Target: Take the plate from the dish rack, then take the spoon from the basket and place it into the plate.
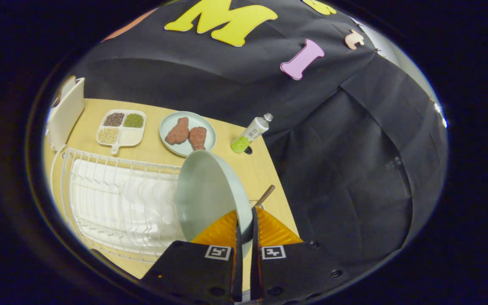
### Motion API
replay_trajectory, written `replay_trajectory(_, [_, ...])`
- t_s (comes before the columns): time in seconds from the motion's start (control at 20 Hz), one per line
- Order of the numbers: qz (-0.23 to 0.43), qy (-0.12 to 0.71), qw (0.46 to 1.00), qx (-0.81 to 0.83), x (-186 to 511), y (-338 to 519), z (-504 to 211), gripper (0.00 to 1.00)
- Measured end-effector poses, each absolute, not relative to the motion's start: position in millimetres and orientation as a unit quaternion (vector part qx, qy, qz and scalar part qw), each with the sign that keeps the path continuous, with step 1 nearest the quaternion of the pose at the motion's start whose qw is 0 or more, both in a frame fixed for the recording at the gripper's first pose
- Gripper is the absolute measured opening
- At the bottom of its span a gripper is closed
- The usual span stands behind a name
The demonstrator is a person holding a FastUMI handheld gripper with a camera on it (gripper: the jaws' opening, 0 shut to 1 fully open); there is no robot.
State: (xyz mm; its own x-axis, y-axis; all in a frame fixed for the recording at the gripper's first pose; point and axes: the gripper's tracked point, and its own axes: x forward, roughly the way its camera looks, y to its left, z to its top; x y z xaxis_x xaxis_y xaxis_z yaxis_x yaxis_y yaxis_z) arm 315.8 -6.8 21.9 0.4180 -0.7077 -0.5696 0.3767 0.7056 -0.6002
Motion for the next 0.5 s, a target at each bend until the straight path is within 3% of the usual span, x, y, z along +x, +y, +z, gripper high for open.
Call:
replay_trajectory(0.2, [-0.298,0.437,0.839,-0.13,295,-7,25,0.13])
replay_trajectory(0.5, [-0.189,0.461,0.866,-0.043,239,-7,20,0.12])
